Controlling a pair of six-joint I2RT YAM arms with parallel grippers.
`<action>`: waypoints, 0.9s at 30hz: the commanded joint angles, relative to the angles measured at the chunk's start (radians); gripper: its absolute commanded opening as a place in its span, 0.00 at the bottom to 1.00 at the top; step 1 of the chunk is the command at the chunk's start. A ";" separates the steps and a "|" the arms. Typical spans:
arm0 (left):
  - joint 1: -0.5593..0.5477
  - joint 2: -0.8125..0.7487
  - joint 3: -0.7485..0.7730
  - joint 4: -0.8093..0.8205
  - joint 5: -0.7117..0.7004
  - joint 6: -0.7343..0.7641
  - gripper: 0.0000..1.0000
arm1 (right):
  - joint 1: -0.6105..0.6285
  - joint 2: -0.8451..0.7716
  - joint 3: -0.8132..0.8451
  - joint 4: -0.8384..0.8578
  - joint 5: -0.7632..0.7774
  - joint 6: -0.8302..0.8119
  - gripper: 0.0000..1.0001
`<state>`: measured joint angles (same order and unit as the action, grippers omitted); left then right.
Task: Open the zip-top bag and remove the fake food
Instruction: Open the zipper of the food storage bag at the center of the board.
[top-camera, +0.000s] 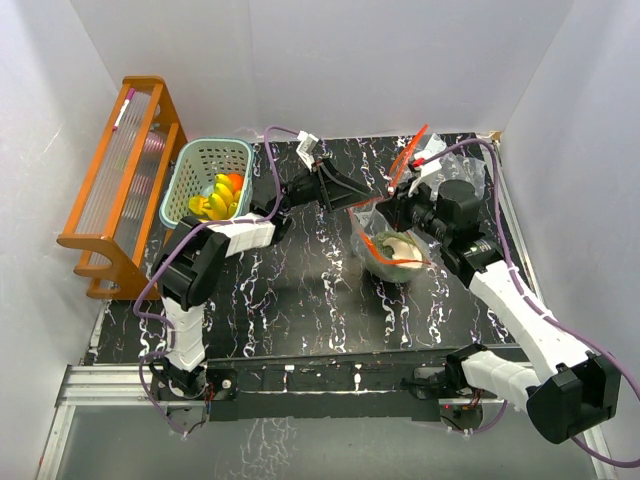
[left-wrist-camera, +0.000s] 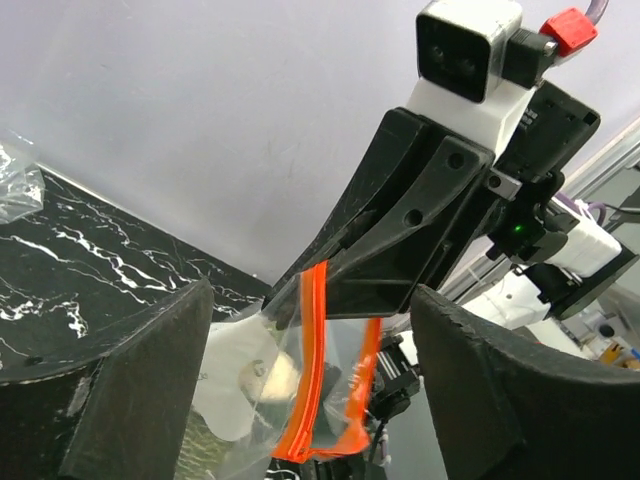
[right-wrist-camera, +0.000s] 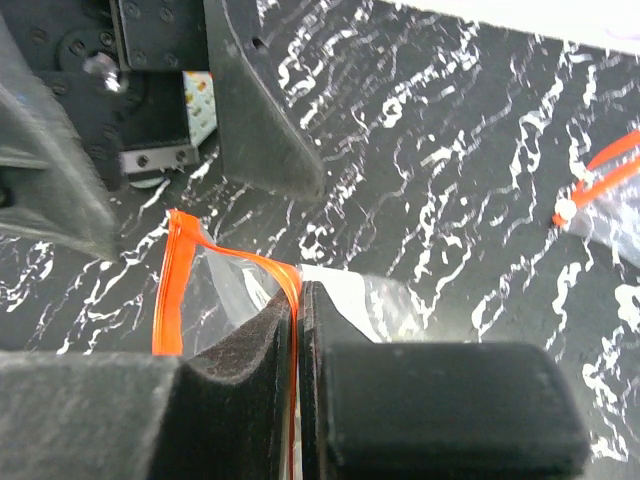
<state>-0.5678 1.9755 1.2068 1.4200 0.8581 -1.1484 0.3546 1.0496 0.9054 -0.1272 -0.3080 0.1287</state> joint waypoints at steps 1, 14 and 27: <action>0.000 -0.064 0.023 -0.013 0.015 0.037 0.93 | -0.005 -0.002 0.071 -0.052 0.078 0.025 0.08; -0.015 -0.331 0.008 -0.779 -0.177 0.468 0.97 | 0.001 0.011 0.183 -0.162 0.371 0.003 0.08; -0.171 -0.635 -0.137 -1.191 -0.707 0.877 0.97 | 0.299 0.215 0.151 -0.073 0.701 0.036 0.08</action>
<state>-0.7013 1.3834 1.0229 0.4297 0.3420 -0.4072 0.5949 1.2201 1.0321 -0.2901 0.2466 0.1276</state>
